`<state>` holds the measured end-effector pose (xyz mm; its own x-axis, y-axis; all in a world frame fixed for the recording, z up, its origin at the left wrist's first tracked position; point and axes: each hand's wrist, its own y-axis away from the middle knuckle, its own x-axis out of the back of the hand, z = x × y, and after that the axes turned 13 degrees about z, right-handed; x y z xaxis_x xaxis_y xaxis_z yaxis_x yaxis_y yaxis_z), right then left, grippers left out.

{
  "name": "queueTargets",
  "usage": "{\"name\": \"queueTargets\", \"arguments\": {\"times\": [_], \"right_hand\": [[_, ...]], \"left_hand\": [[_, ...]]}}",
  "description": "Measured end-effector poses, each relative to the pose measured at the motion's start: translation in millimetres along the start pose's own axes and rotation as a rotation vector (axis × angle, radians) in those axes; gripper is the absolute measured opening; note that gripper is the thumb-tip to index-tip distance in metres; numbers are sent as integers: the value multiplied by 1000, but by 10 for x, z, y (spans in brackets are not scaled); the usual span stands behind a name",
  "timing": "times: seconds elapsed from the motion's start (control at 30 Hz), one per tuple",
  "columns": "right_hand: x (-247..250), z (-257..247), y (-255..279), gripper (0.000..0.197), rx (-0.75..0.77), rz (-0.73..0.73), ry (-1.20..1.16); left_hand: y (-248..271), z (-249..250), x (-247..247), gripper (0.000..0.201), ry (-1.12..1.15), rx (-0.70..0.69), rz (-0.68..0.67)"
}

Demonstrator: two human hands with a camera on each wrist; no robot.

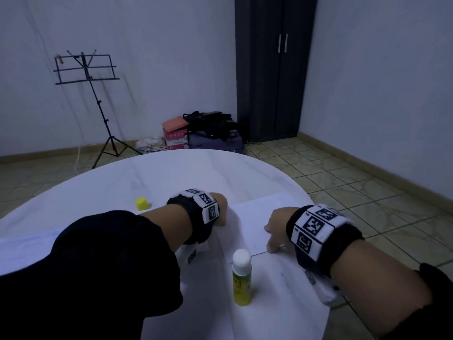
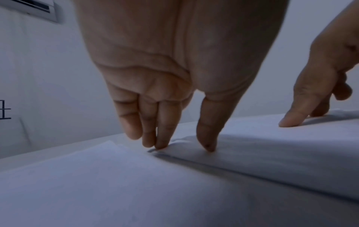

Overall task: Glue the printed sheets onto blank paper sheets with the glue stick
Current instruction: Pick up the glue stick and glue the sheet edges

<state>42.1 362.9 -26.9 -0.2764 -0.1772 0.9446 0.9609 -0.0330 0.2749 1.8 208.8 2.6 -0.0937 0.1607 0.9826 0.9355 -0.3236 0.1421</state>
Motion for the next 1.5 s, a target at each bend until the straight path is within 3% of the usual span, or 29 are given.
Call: {"name": "queueTargets", "arguments": {"times": [0.13, 0.27, 0.4, 0.47, 0.53, 0.6, 0.73, 0.83, 0.93, 1.03, 1.13, 1.33, 1.47, 1.5], "right_hand": [[-69, 21, -69, 51, -68, 62, -54], [-61, 47, -73, 45, -107, 93, -126], [-139, 10, -113, 61, -167, 134, -163], [-191, -29, -124, 76, -194, 161, -135], [-226, -43, -130, 76, -195, 176, -121], [-217, -43, -109, 69, -192, 175, -122], [-228, -45, -164, 71, -196, 147, -130], [-206, -18, -168, 61, -185, 156, -168], [-186, 5, -126, 55, -186, 154, -189], [-325, 33, -338, 94, -229, 153, -159], [-384, 74, -444, 115, -220, 101, -134], [100, -32, 343, 96, -102, 82, -163], [58, -65, 230, 40, -155, 171, -85], [33, -41, 177, 34, -163, 190, -42]], "left_hand": [[-25, -2, -15, 36, -48, -33, 44], [-14, 35, -4, 39, -26, -4, 73], [-19, 38, -9, 19, 34, 9, 93], [-34, 18, -6, 20, 186, 26, 137], [-3, -14, 6, 52, 384, 89, 181], [40, -47, 15, 70, 682, 189, 174], [142, -120, -9, 80, 1170, 395, 157], [217, -194, -72, 67, 1345, 459, 132], [279, -219, -139, 45, 1295, 370, 14], [350, -195, -157, 26, 1241, 267, -144], [346, -197, -170, 20, 1306, 298, -160], [219, -247, -205, 14, 1427, 407, -192], [168, -257, -192, 14, 1453, 424, -190], [169, -259, -188, 11, 1449, 417, -203]]}}
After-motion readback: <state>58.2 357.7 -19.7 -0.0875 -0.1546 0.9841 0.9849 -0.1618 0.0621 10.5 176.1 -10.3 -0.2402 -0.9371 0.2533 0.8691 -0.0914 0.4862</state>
